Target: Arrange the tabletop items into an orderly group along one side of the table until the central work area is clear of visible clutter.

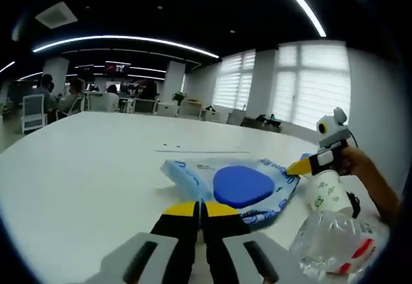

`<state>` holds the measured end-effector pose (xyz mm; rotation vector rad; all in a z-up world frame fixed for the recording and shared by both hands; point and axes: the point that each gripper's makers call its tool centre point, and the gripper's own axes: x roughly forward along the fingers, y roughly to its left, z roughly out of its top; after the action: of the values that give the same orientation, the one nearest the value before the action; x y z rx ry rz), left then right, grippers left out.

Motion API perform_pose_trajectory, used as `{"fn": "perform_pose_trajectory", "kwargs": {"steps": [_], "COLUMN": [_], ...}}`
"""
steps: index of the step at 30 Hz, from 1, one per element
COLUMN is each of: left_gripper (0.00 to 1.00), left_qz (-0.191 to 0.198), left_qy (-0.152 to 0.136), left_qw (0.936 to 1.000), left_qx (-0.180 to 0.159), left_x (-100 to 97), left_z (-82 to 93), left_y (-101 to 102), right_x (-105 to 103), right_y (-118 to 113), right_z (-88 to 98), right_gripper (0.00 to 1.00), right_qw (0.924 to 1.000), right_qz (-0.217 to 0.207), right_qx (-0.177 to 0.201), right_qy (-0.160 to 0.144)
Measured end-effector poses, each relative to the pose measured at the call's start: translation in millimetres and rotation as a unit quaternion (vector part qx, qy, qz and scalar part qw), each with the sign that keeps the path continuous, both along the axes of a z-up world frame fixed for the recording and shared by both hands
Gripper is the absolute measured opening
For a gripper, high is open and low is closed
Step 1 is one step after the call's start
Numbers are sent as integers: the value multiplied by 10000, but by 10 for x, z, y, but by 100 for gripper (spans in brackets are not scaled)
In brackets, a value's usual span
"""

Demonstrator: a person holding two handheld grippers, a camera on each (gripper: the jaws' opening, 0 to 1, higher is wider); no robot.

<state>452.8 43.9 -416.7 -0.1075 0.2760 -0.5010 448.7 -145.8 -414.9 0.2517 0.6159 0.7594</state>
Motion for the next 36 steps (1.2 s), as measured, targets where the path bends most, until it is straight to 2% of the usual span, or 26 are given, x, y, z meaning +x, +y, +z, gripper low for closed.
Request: {"fn": "perform_pose_trajectory", "kwargs": {"steps": [3,5,10,12,16,17,19,28,30,36], "left_gripper": [1,1,1,1,1,1,1,1,1,1], "left_qz": [37,47,-50,-109,-242,-291,-350,-472,-474,-595], "left_qy": [-130,-171,-262,-274,-303,-305,-327,-328,-359,-321], "left_qw": [9999,9997,9993,9992,9989,9988,9986,9981,9981,9976], "left_qx": [-92,-190,-248,-266,-244,-266,-221,-200,-135,-126], "left_x": [2,-22,14,22,-4,-21,-37,-60,-42,-5], "left_z": [108,173,291,319,347,363,379,439,451,438], "left_y": [5,-22,-103,-144,-229,-278,-335,-432,-462,-571], "right_x": [15,4,-20,-93,-126,-116,-144,-170,-185,-170], "right_y": [-10,-36,-122,-179,-234,-282,-312,-422,-426,-546], "right_z": [116,171,322,393,441,505,514,544,549,552], "right_gripper": [0,0,0,0,0,0,0,0,0,0], "right_qw": [9998,9997,9994,9992,9988,9980,9972,9972,9966,9959], "right_qz": [-84,-111,-208,-272,-322,-385,-459,-536,-499,-549], "right_qx": [125,153,42,-1,-108,-189,-263,-176,-246,-288], "right_qy": [-146,-123,-291,-288,-354,-472,-521,-486,-615,-653]}}
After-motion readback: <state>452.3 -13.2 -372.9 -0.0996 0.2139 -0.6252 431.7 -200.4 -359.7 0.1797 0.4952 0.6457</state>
